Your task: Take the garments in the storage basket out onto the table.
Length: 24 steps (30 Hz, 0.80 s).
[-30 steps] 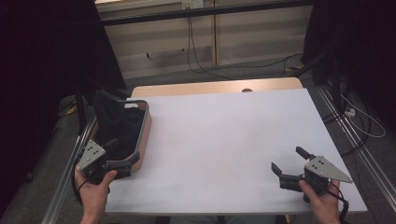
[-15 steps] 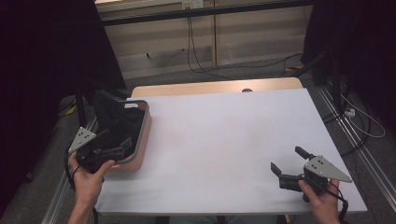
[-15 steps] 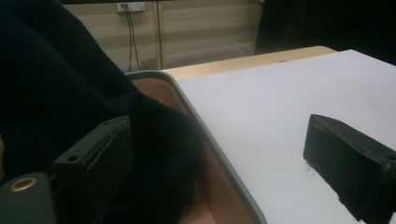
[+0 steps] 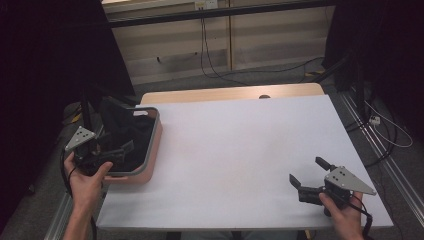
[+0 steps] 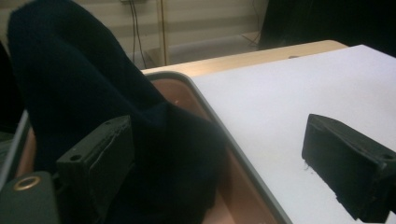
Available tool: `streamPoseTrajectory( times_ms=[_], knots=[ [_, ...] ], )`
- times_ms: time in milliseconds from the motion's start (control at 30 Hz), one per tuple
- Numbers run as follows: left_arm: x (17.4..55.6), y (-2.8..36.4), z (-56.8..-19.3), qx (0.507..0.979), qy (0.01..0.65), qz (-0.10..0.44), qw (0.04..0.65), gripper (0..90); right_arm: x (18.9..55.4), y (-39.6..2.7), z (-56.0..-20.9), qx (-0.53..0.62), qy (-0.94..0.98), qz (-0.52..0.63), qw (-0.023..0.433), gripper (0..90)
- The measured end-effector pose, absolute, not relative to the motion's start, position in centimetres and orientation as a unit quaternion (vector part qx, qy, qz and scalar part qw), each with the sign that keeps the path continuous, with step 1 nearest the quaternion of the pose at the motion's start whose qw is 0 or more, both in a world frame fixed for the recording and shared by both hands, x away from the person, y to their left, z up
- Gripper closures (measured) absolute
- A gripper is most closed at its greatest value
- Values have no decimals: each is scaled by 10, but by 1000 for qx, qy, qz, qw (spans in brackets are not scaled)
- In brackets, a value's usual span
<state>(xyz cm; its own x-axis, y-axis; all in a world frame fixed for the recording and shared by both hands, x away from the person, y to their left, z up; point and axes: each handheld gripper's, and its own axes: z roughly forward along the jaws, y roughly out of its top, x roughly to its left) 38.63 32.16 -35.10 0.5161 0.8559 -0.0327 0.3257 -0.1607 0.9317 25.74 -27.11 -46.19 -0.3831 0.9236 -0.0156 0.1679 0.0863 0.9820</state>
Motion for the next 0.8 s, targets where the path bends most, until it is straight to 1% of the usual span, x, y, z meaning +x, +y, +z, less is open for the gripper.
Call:
streamPoseTrajectory(
  times_ms=[133, 200, 233, 300, 500, 633, 800],
  knots=[
    [394, 326, -348, 716, 422, 266, 488, 103, 257, -271, -462, 422, 644, 527, 360, 2],
    [400, 329, -347, 718, 427, 260, 484, 84, 257, -272, -462, 421, 645, 527, 360, 2],
    [408, 332, -348, 716, 442, 262, 472, 66, 257, -272, -462, 421, 645, 527, 360, 2],
    [414, 335, -349, 717, 447, 267, 464, 71, 257, -272, -462, 420, 645, 528, 359, 1],
    [427, 343, -350, 711, 451, 280, 462, 53, 257, -271, -462, 420, 645, 529, 357, 2],
    [438, 346, -350, 720, 442, 276, 458, 50, 257, -271, -462, 421, 646, 529, 355, 1],
    [452, 346, -350, 721, 452, 281, 445, 46, 257, -271, -462, 421, 647, 528, 353, 2]
  ],
)
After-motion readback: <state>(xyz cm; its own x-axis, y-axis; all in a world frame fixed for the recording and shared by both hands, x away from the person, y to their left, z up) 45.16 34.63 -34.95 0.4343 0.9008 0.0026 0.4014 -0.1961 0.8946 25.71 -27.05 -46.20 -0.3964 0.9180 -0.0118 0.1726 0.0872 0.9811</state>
